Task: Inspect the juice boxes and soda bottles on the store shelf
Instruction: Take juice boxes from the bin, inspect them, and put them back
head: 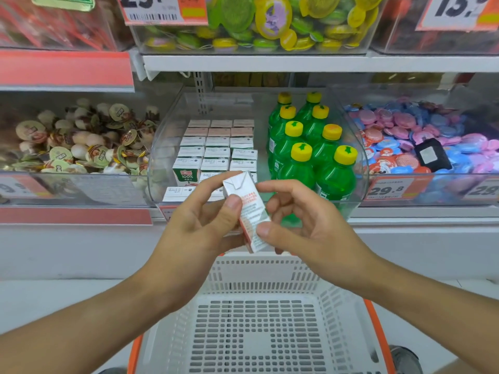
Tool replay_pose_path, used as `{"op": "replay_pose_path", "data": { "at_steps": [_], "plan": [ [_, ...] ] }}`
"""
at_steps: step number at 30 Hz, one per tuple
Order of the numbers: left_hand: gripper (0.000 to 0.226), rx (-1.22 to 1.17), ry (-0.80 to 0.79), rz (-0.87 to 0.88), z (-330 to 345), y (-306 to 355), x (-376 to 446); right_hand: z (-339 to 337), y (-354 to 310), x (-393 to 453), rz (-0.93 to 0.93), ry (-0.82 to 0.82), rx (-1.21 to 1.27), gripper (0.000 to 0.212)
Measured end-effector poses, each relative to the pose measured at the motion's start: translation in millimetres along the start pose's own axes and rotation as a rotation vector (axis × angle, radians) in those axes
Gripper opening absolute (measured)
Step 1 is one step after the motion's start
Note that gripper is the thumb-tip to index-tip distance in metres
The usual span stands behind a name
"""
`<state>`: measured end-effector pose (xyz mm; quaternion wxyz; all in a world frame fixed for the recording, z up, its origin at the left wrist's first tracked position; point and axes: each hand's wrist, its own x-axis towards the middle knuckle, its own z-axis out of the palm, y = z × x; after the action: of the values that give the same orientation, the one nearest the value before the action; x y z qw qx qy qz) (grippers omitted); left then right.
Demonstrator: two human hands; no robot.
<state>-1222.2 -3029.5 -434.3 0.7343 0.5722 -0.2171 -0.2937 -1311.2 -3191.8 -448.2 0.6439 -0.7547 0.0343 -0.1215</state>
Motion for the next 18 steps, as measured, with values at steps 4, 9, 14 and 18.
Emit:
{"op": "replay_pose_path", "data": {
  "at_steps": [4,9,14,18],
  "plan": [
    [0.041,-0.05,-0.001,0.001,2,3,1,-13,-6,-1,-0.019,-0.111,0.039,0.06],
    [0.041,-0.127,-0.027,-0.108,6,7,2,-21,-14,3,-0.098,0.039,-0.063,0.036],
    [0.043,0.398,-0.002,-0.173,-3,9,0,-21,-18,-2,-0.101,0.136,0.037,0.013],
    [0.049,0.248,-0.003,-0.242,-3,12,-3,-18,-18,-4,-0.132,0.109,-0.121,0.023]
  ]
}}
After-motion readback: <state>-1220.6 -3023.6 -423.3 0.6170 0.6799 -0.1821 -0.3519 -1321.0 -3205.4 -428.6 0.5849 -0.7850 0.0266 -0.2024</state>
